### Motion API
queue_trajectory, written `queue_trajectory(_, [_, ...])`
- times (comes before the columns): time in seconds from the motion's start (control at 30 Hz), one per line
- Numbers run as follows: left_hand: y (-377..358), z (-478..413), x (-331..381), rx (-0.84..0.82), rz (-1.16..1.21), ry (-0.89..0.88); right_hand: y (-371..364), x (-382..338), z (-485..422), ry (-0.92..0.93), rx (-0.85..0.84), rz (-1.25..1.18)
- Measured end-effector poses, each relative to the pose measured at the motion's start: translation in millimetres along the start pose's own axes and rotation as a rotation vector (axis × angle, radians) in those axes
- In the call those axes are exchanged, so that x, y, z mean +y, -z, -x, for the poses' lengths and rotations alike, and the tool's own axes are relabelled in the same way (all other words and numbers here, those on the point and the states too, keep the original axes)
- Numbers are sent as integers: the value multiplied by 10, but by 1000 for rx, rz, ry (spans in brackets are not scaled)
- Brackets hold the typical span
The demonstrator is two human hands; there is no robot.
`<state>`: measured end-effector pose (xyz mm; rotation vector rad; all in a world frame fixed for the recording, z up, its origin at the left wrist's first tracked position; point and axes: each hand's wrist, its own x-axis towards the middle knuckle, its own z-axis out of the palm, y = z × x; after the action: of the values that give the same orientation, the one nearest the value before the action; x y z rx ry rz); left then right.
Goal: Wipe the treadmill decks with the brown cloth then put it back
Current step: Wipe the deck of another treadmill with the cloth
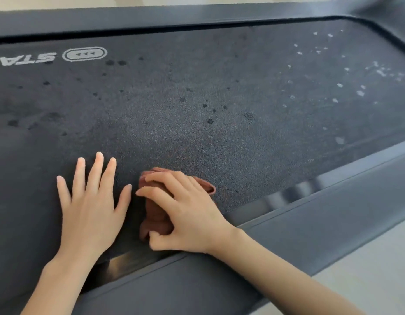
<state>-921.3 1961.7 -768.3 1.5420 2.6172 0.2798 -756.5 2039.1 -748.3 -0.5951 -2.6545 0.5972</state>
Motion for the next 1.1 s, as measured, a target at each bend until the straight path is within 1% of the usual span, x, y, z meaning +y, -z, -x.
queue_trajectory(0.07, [19, -10, 6, -19, -5, 7, 166, 206, 94, -21, 4, 40])
queue_trajectory(0.13, [39, -20, 28, -48, -2, 21, 368, 485, 204, -83, 51, 66])
queue_trajectory(0.23, [61, -69, 143, -85, 6, 22, 727, 994, 364, -245, 141, 75])
queue_trajectory(0.37, [42, -269, 507, -59, -10, -129, 1053, 1532, 295, -502, 286, 125])
queue_trajectory(0.43, [-13, -329, 694, -66, -13, -174, 1020, 1600, 166, -570, 351, 153])
queue_trajectory(0.5, [-93, -332, 776, -80, -37, -206, 905, 1517, 71, -545, 356, 162])
queue_trajectory(0.57, [-133, -325, 755, -95, -60, -227, 789, 1345, 12, -444, 306, 138])
queue_trajectory(0.73, [-92, -300, 495, -103, -52, -228, 514, 916, -89, -125, 100, 42])
queue_trajectory(0.8, [-92, -249, 329, -82, -59, -233, 504, 930, -89, -7, 0, 42])
queue_trajectory(0.87, [-83, -221, 185, -58, -46, -252, 585, 1078, -80, 44, -60, 27])
queue_trajectory(0.93, [-78, -222, 126, -28, -26, -265, 692, 1283, -92, -9, -33, -26])
queue_trajectory(1.0, [-78, -232, 136, -8, -5, -259, 797, 1507, -206, -122, 51, -52])
queue_trajectory(1.1, [-96, -237, 151, 11, -7, -261, 889, 1803, -506, -301, 174, 16])
